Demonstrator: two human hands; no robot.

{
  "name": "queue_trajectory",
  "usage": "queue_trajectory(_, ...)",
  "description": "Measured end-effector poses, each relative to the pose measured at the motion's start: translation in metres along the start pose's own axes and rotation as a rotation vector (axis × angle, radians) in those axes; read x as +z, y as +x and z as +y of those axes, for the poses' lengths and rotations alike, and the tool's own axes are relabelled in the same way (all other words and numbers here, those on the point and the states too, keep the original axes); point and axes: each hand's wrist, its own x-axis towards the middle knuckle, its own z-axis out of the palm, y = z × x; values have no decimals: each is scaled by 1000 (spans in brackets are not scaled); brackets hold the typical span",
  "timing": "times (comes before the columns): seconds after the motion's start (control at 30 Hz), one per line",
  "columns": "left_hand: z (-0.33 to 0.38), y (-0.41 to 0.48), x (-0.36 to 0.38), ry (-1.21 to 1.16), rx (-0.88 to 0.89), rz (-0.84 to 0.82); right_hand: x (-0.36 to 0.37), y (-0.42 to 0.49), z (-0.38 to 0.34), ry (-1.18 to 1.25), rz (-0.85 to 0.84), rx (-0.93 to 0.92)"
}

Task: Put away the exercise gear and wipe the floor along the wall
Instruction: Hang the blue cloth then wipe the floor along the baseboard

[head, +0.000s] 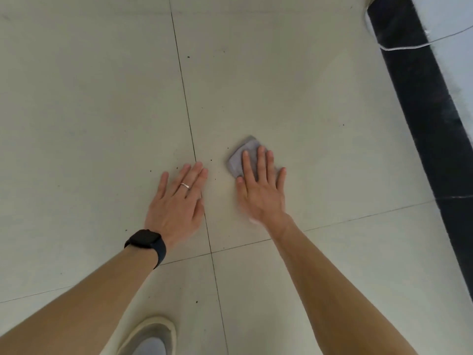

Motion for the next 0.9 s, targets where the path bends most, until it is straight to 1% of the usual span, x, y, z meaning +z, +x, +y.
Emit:
queue_trajectory(0.07, -3, -9, -5, -11, -60, -29, 17, -28, -20, -21, 25, -93)
queue_trajectory(0.13, 5, -15, -14, -36, -72, -50, 31, -60, -29, -5, 28, -154)
queue_trajectory(0.23, 32, -23, -21, -65, -2, -132, 49, -120, -14, -11, -17, -215)
queue_trajectory(0.3, 53, -25, -17, -61, 78, -195, 58, -162, 15, -40, -8, -214)
queue_trajectory(0.37, 75, -25, -7, -42, 157, -242, 56, -181, 57, -65, -3, -114)
queue_trajectory(0.4, 85, -26, -1, -23, 193, -265, 52, -179, 81, -48, 17, -9)
queue_trajectory(0.47, 103, -30, 13, 9, 232, -308, 39, -165, 116, 55, 40, 309)
queue_trajectory(0.5, 110, -31, 18, 23, 224, -321, 34, -158, 123, 112, 35, 440)
queue_trajectory(0.53, 114, -33, 22, 44, 209, -325, 32, -154, 123, 150, 42, 507)
queue_trajectory(0.57, 115, -34, 25, 70, 195, -329, 33, -155, 117, 160, 48, 510)
queue_trajectory(0.6, 116, -35, 26, 94, 186, -339, 37, -160, 107, 146, 48, 457)
queue_trajectory(0.67, 117, -34, 27, 114, 180, -355, 50, -182, 92, 78, 69, 222)
queue_trajectory(0.73, 118, -31, 27, 120, 175, -370, 53, -200, 99, -3, 61, -3)
queue_trajectory(0.77, 118, -31, 25, 125, 170, -383, 49, -200, 113, -21, 55, -36)
queue_trajectory(0.8, 120, -31, 24, 132, 167, -397, 46, -196, 129, -25, 64, 6)
queue_trajectory(0.83, 121, -32, 24, 140, 162, -409, 43, -189, 143, 3, 70, 123)
queue_trajectory(0.9, 121, -32, 24, 143, 148, -415, 38, -176, 158, 134, 79, 446)
